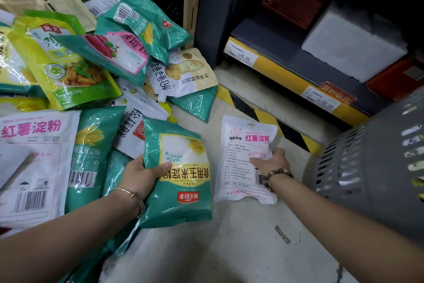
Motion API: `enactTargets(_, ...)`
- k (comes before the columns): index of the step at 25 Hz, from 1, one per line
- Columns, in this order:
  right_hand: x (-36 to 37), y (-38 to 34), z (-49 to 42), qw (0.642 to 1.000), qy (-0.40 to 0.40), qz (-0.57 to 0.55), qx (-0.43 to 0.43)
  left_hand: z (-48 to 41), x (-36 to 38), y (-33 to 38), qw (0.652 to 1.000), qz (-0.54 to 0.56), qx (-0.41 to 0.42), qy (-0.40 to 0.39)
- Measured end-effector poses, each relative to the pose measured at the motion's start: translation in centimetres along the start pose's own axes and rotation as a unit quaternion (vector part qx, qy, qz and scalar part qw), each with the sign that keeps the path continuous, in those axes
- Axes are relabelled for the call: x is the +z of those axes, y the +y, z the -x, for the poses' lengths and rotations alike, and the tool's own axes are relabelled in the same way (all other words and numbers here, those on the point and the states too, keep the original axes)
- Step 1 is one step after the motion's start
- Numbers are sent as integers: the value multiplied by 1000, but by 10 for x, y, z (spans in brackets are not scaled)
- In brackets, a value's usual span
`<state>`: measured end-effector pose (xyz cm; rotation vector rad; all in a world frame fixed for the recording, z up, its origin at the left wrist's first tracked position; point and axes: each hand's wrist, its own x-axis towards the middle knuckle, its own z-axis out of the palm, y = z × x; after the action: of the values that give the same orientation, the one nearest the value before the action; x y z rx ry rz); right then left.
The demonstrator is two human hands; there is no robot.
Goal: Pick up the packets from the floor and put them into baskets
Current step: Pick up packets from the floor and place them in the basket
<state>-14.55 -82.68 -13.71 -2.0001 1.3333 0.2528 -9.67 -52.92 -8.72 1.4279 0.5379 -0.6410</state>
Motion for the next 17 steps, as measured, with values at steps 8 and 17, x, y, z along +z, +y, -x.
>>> enactTargets(8, -8, -24, 26, 974, -68, -210, -58, -2, 9, 3, 1000, -9, 8, -16)
enactTargets(17, -77, -89, 94, 931, -19, -235, -279, 21, 17, 62, 990, 88, 80, -75)
